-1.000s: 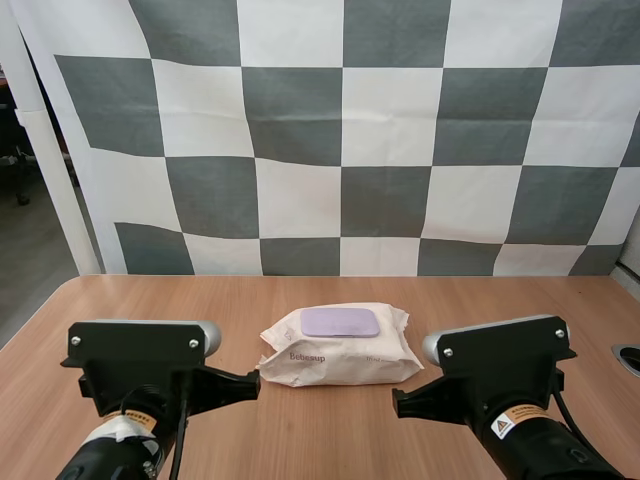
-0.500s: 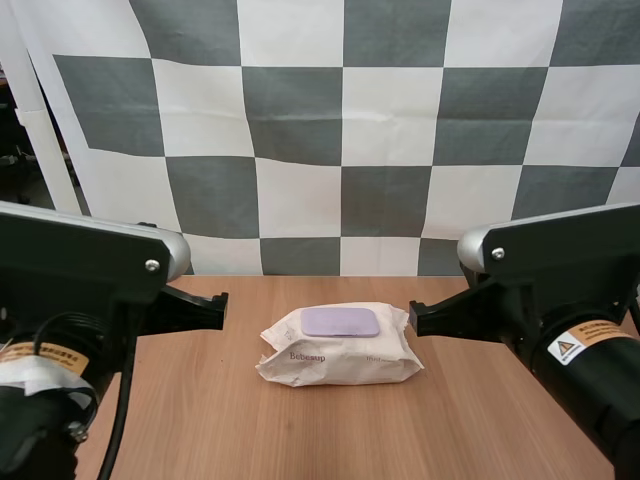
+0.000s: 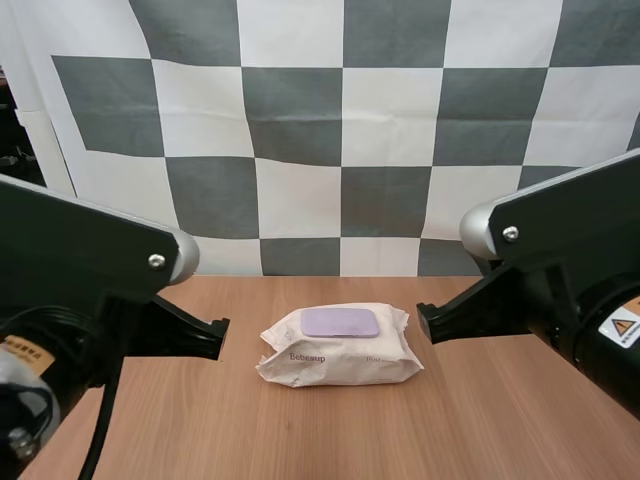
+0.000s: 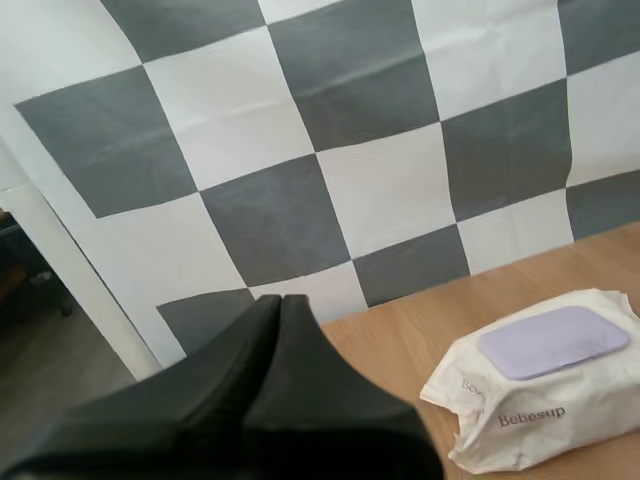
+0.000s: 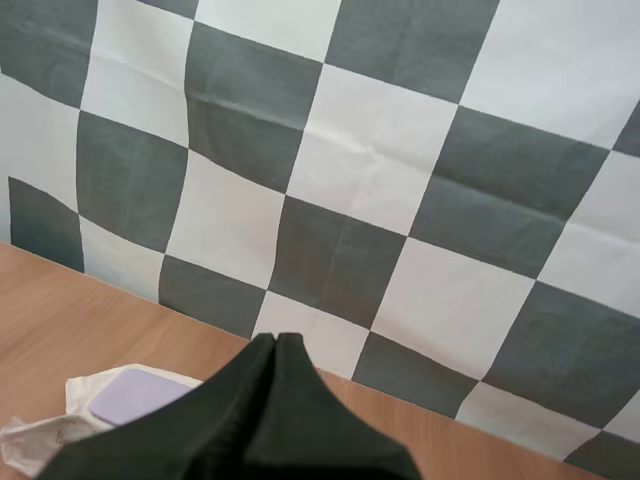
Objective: Open the wet wipes lid
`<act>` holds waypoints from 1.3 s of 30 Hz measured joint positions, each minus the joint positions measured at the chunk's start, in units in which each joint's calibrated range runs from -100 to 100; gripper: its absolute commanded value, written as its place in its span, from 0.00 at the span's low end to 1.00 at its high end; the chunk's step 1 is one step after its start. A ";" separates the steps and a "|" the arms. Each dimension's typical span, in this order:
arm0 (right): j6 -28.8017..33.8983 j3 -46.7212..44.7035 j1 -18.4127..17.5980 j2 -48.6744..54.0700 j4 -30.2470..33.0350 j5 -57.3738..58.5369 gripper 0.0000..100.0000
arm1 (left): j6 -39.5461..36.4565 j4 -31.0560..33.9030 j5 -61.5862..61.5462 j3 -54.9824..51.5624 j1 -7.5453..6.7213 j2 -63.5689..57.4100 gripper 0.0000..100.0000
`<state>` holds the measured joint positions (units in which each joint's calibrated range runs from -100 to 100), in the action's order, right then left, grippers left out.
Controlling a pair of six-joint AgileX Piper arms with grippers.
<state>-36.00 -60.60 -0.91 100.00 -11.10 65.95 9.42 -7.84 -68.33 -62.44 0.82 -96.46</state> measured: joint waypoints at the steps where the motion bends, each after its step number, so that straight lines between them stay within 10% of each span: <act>1: -0.89 0.10 0.00 0.00 0.22 0.42 0.00 | 0.90 -0.83 0.00 0.00 0.00 1.43 0.00; 6: -6.58 0.10 0.00 -0.97 0.33 4.01 0.00 | 6.05 -5.21 -1.75 0.00 0.00 10.24 0.05; 10: -7.67 0.10 0.00 -5.38 0.32 9.85 0.00 | 11.43 -9.54 -3.40 0.00 0.00 18.19 0.38; 13: -8.08 0.10 0.00 -7.51 0.32 11.69 0.38 | 13.25 -11.45 -4.52 0.00 0.00 20.97 0.80; 14: -8.09 0.10 0.00 -8.41 0.32 12.08 0.68 | 14.09 -11.90 -5.00 0.00 0.00 21.76 1.00; 16: -8.70 0.10 0.00 -13.13 0.32 14.40 1.00 | 16.48 -14.16 -6.53 0.00 0.00 26.54 1.00; 39: -16.54 0.10 0.00 -31.03 2.86 9.99 1.00 | 49.73 -39.28 6.88 -12.39 0.00 58.09 1.00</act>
<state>-52.53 -60.50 -0.91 68.97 -8.24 75.94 59.15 -47.12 -61.45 -74.83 0.82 -38.37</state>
